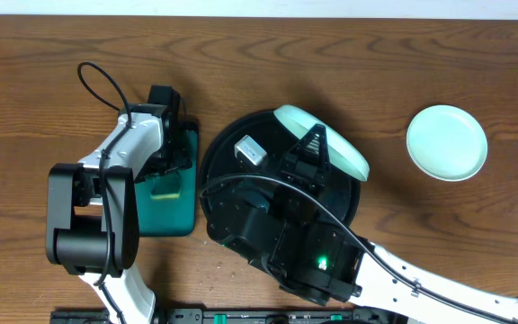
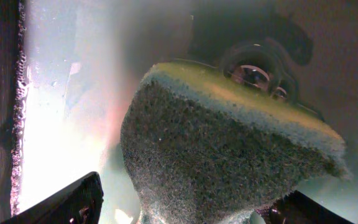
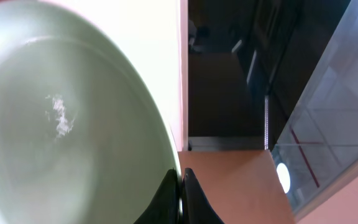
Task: Clean dirty plates on tray and stack at the side
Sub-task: 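Lift the green plate with the right gripper and tilt it up, then carry the green plate right and lower it onto the plate stack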
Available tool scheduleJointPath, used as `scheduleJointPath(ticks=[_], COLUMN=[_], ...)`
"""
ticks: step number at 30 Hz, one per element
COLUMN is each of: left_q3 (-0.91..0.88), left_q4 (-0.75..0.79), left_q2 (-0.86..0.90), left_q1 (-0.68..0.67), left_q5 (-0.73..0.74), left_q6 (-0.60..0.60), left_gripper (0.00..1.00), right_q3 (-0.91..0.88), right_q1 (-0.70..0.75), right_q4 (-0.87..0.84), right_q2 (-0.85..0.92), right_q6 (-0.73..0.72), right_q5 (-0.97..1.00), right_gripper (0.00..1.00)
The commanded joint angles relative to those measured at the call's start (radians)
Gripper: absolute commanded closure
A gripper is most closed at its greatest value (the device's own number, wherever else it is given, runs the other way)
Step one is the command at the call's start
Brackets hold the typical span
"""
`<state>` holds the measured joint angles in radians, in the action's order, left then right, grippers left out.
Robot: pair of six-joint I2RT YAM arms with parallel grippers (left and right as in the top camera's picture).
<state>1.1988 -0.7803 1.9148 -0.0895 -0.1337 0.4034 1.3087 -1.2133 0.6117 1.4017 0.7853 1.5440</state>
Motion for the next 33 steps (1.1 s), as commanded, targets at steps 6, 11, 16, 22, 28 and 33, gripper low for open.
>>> scheduleJointPath(ticks=[6,11,16,22,28,33], left_q3=[-0.003,-0.003,-0.003,-0.003,-0.003,-0.003], left_q4=[0.001,0.001,0.003,0.001,0.001,0.000], left_q2=[0.021,0.021,0.021,0.021,0.021,0.021], left_q1=[0.002,0.002,0.002,0.002,0.002,0.002], left_q5=[0.018,0.018,0.018,0.018,0.018,0.018], left_q6=[0.002,0.002,0.002,0.002,0.002,0.002], left_gripper=[0.19,0.19,0.19,0.19,0.19,0.19], right_q3=[0.020,0.019,0.016,0.016,0.016,0.016], right_q1=[0.014,0.147,0.340,0.555,0.844,1.098], right_q4=[-0.050,0.194,0.235,0.243,0.274,0.291], right_q2=[0.037,0.040,0.072,0.084,0.084,0.084], right_q6=[-0.248,-0.827,-1.191,-1.312,-1.313,-1.304], right_q5=[-0.097,-0.663,-1.065,-1.181,-1.353,-1.465], right_gripper=[0.99,0.99,0.99,0.99,0.99,0.99])
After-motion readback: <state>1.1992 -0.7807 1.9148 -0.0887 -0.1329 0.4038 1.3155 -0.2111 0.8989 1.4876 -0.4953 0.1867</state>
